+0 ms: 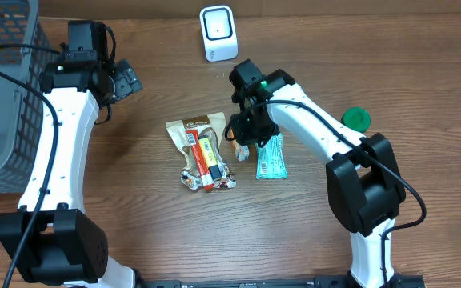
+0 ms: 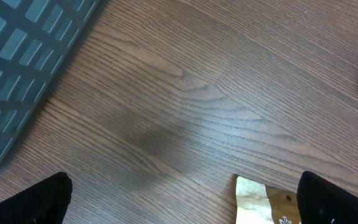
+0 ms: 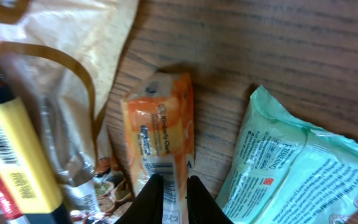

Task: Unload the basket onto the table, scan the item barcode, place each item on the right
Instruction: 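Lower the open right gripper down onto the orange box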

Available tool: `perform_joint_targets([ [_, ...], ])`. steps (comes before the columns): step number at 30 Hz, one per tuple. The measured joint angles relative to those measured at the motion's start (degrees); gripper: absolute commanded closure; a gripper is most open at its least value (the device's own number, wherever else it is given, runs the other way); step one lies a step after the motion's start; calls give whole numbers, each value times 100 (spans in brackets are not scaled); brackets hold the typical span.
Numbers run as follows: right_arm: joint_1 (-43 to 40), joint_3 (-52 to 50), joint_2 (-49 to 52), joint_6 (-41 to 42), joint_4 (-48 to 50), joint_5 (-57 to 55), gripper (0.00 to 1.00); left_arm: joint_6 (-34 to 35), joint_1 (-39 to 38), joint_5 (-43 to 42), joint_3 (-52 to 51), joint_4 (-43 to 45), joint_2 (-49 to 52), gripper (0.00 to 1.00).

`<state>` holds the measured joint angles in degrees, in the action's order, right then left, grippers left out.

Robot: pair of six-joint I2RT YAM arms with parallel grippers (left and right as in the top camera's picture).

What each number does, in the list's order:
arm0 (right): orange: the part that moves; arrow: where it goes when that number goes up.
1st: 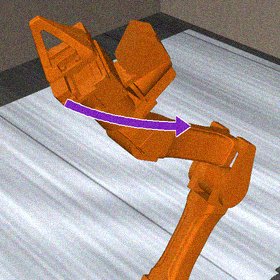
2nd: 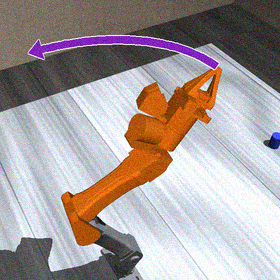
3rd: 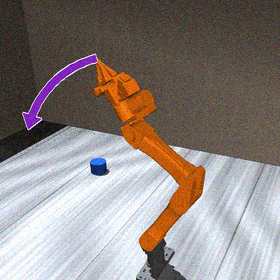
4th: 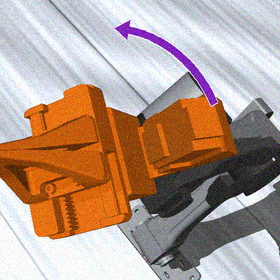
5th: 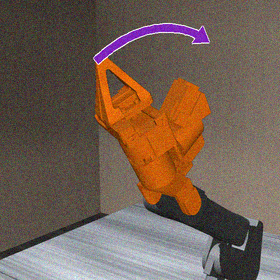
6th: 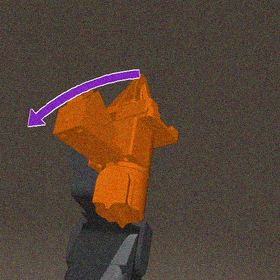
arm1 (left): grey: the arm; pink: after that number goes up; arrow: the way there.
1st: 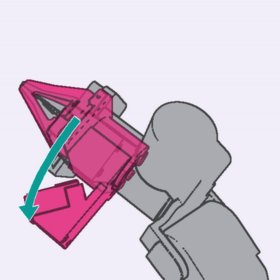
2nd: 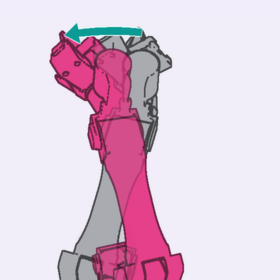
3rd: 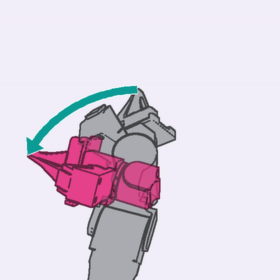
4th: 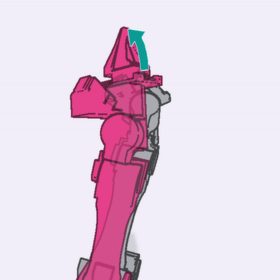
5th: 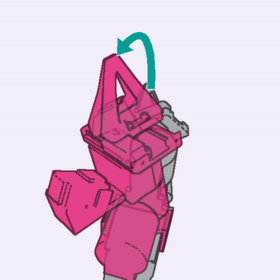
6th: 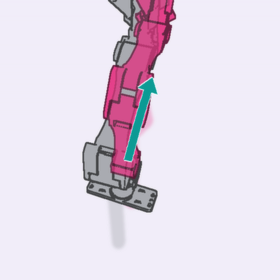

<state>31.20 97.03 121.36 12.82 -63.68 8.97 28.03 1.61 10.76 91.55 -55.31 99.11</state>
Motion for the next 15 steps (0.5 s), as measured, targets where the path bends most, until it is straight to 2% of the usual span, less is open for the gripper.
perform_joint_targets([
  [8,0,-214,0,46,94,-411,88,0,0,0,0,0,0,0],
  [12,-24,-212,0,50,33,-785,86,0,0,0,2,0,0,0],
  [15,-83,-212,0,57,28,-931,81,0,0,0,0,0,0,0],
])
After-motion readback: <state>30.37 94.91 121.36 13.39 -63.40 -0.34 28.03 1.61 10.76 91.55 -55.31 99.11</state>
